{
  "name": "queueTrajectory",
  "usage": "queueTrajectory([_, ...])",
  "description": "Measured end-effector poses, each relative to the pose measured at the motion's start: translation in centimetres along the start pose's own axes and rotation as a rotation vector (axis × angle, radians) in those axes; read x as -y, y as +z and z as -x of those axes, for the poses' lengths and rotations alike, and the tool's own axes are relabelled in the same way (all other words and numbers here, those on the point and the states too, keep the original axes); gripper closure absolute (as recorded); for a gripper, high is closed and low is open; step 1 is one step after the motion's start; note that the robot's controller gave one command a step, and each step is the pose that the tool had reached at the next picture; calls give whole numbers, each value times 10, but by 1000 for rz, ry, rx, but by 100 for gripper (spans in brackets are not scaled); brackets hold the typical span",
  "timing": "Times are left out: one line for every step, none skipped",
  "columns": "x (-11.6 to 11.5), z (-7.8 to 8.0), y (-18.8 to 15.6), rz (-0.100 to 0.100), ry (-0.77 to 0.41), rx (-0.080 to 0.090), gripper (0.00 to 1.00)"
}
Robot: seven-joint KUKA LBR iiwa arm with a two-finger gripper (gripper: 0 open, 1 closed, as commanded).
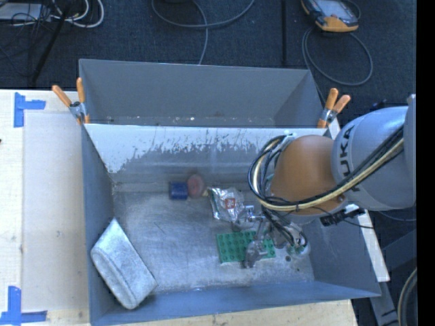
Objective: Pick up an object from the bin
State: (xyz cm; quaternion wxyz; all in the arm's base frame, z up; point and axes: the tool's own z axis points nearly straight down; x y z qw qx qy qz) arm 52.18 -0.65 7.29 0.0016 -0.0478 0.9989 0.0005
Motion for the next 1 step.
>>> queueTrajectory([-2, -9, -138, -2, -70, 4, 100])
